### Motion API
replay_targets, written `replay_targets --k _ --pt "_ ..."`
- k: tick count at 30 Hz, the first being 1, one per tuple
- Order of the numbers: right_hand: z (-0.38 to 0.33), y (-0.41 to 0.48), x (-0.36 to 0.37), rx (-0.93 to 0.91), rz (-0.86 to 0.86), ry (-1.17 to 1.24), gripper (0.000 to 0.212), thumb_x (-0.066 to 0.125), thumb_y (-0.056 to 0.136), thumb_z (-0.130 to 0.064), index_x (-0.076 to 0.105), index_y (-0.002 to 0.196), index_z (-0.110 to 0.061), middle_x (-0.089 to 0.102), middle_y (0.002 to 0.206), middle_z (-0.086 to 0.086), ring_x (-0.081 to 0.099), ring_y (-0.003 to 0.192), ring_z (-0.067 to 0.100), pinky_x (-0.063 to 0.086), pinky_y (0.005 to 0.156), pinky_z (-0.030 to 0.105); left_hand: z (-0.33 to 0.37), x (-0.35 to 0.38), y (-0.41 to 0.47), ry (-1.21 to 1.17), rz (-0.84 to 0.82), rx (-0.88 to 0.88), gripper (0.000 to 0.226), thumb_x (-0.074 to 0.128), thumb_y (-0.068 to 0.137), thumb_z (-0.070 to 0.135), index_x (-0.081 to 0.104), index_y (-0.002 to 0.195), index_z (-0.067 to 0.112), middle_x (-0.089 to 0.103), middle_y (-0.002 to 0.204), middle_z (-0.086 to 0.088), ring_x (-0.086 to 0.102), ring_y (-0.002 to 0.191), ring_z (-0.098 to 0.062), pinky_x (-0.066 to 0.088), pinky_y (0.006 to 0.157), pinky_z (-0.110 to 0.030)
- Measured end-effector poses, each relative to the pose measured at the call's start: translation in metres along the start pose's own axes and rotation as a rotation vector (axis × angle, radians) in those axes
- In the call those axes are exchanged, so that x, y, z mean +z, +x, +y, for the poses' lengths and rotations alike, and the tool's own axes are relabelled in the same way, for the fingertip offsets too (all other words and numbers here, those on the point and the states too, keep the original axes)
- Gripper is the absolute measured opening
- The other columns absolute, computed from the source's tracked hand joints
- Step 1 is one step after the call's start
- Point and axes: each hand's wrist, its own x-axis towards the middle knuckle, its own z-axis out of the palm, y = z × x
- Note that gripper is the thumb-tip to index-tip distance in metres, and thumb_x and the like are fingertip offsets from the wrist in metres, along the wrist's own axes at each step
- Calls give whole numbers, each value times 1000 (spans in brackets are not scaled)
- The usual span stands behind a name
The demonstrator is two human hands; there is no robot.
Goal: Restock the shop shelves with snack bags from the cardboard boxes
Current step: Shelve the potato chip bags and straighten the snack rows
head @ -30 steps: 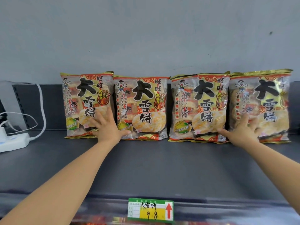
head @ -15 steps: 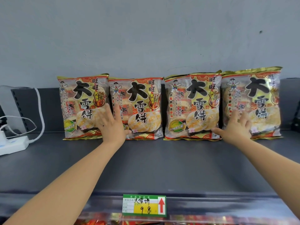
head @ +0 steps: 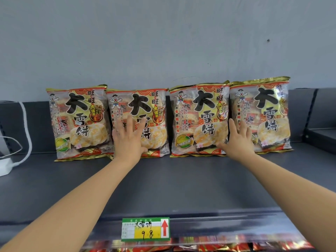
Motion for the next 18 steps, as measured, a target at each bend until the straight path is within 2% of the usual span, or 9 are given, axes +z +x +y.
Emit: replay_targets --k 3,6,11,18 --pt "-13 -5 0 -147 42 -44 92 61 88 -41 -3 152 -31 -10 160 3 -7 146 35 16 115 52 18 -3 -2 4 5 147 97 66 83 43 -2 151 34 -6 159 -11 -8 144 -42 4 114 -60" --pt "-22 -2 3 -257 -17 -94 88 60 90 -39 -3 152 -34 -12 160 -2 -9 147 30 18 116 49 27 -1 2 -6 -67 202 91 63 87 40 -2 150 37 -8 160 -6 -9 145 -39 2 116 -57" --pt "-23 1 3 -233 -131 -161 84 55 92 -43 -4 152 -31 -20 159 -3 -15 147 27 21 116 49 28 1 7 2 -118 196 90 62 87 38 -2 151 37 -9 160 -4 -10 145 -39 7 116 -56" --pt "-32 -12 -2 -293 -64 -151 82 56 91 -42 3 152 -27 -12 160 -1 -10 147 27 23 115 48 35 -11 -6 -5 -27 228 81 59 90 37 8 152 29 0 159 -9 -1 145 -38 5 116 -55"
